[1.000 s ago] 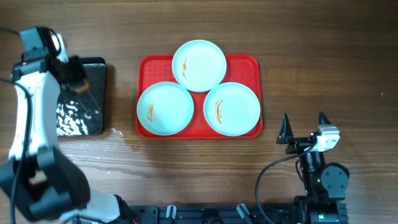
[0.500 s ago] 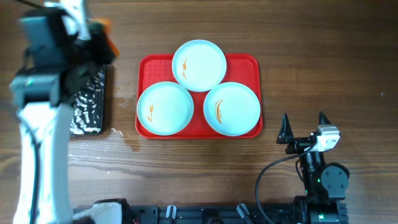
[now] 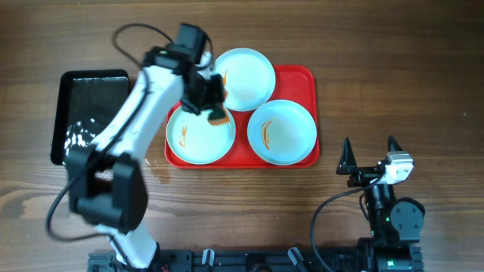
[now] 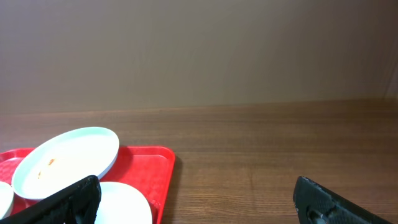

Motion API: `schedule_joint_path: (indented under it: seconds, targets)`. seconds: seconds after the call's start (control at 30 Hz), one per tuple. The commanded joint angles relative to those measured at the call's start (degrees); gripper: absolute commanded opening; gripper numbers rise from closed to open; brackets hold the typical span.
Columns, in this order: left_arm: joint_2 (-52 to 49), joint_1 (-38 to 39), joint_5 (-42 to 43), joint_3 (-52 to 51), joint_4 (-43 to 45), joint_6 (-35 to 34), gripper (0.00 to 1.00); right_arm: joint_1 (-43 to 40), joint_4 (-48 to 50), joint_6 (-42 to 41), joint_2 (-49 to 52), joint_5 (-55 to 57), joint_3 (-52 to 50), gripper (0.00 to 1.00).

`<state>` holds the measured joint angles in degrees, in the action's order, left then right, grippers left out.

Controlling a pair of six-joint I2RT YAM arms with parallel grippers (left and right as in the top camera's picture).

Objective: Clean dirty plates on tray and stack at the side
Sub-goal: 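Place the sponge on the left white plate and release it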

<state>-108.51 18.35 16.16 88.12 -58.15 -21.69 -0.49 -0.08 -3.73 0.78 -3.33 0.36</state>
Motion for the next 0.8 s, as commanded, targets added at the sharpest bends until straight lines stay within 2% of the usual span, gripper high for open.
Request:
schedule_joint_path:
  seconds: [0.0, 0.17, 0.2, 0.23, 0.27, 0.37, 0.43, 0.5, 0.63, 0.77]
  targets:
    - [-4.96, 0.94, -3.85, -0.15, -2.16, -4.98, 0.04, -0.35, 0.17, 0.7, -0.5, 0.81, -0.07, 1.0]
    - [-8.13, 0.98, -5.46, -0.15, -5.18, -5.79, 0.04, -0.35, 0.15, 0.72, -0.5, 0.81, -0.07, 1.0]
    - [-8.17, 0.98, -6.01, -0.15, -5.16, -5.79, 0.13, -0.35, 0.17, 0.72, -0.5, 0.81, -0.07, 1.0]
    - [-8.2, 0.98, -6.56, -0.15, -5.14, -5.79, 0.29, -0.35, 0.15, 0.72, -0.5, 0.81, -0.07, 1.0]
    - [-8.22, 0.98, -7.08, -0.15, -5.11, -5.79, 0.41, -0.35, 0.15, 0.7, -0.5, 0.81, -0.07, 1.0]
    - [-8.2, 0.98, -7.32, -0.15, -5.09, -5.77, 0.41, -0.35, 0.17, 0.72, -0.5, 0.81, -0.07, 1.0]
    - [-8.2, 0.83, -7.32, -0.13, -4.72, -5.77, 0.52, -0.35, 0.17, 0.72, -0.5, 0.81, -0.07, 1.0]
    - [-8.15, 0.5, -7.26, -0.11, -4.24, -5.79, 0.51, -0.35, 0.17, 0.72, -0.5, 0.81, -0.07, 1.0]
    - [-6.84, -0.74, -6.45, 1.2, -5.64, -5.77, 0.4, -0.35, 0.17, 0.72, -0.5, 0.81, -0.07, 1.0]
    - [-2.47, -2.84, -6.88, 2.93, -8.2, -5.49, 0.41, -0.35, 0.17, 0.72, -0.5, 0.81, -0.07, 1.0]
